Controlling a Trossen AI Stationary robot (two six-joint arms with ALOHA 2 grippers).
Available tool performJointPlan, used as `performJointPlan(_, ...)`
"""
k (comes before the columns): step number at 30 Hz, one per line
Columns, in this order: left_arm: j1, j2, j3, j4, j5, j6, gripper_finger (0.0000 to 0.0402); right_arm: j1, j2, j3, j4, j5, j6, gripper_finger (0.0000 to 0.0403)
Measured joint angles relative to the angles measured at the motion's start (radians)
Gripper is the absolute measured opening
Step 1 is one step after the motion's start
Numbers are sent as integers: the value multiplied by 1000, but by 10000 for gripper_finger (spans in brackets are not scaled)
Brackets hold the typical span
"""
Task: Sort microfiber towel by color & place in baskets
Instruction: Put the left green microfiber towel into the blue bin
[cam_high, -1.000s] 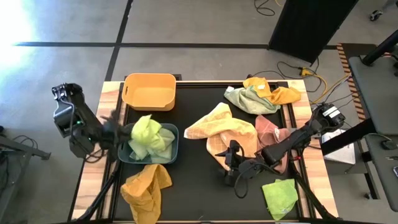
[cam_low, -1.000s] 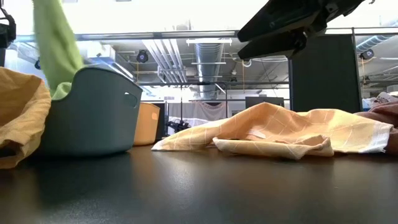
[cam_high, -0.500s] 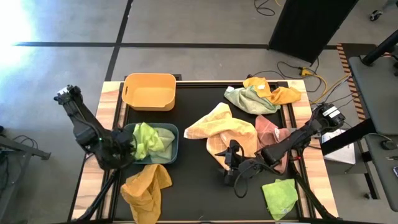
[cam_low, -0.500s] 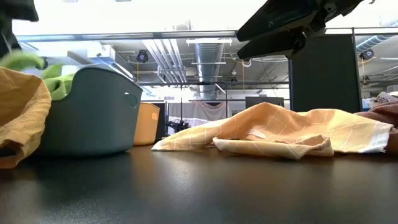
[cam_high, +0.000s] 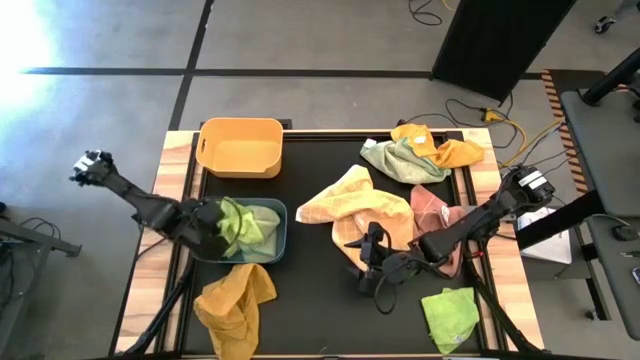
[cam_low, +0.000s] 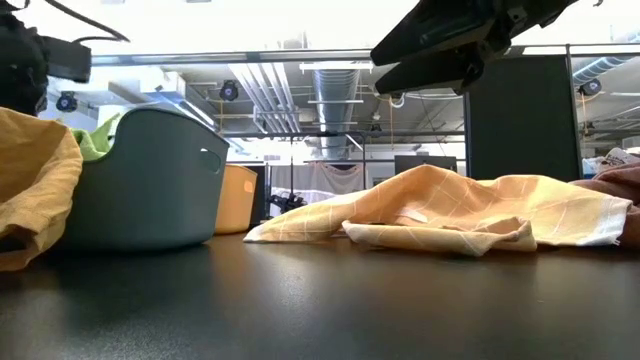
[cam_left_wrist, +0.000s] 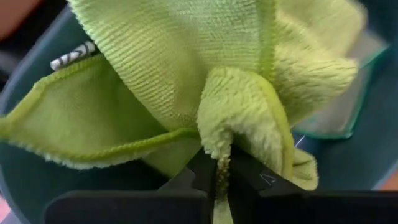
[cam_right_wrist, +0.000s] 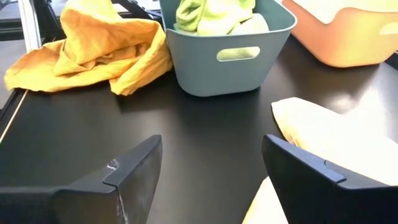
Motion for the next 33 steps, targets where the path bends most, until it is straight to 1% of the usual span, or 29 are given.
performJointPlan(6, 145, 91, 1, 26, 155, 195, 62, 0, 0, 0, 0, 0, 0, 260)
performJointPlan(8, 166, 137, 1, 39, 199, 256, 82, 0, 0, 0, -1, 0, 0, 261)
performJointPlan(12, 176, 218, 24, 39, 267, 328, 118, 0, 0, 0, -1, 0, 0, 269)
performJointPlan(13, 175, 235, 38, 27, 284, 336, 127, 0, 0, 0, -1, 0, -1, 272)
performJointPlan(17, 174, 276, 131, -36, 290, 341, 162, 0, 0, 0, -2, 0, -1, 281)
performJointPlan(22, 174, 309, 300, -181, 309, 340, 208, 0, 0, 0, -2, 0, -1, 289)
performJointPlan(24, 174, 315, 367, -228, 292, 341, 221, 0, 0, 0, -2, 0, -1, 292)
performJointPlan(25, 173, 316, 394, -230, 248, 343, 226, 0, 0, 0, -2, 0, 0, 293)
performJointPlan(28, 173, 320, 434, -200, 62, 348, 232, 0, 0, 0, -2, 0, -1, 295)
performJointPlan(29, 175, 323, 434, -197, 34, 351, 232, 0, 0, 0, -2, 0, 0, 295)
performJointPlan(31, 183, 332, 414, -182, 14, 360, 232, 0, 0, 0, -2, 0, 0, 294)
performJointPlan(33, 191, 342, 369, -165, 14, 354, 231, 0, 0, 0, -2, 0, 0, 291)
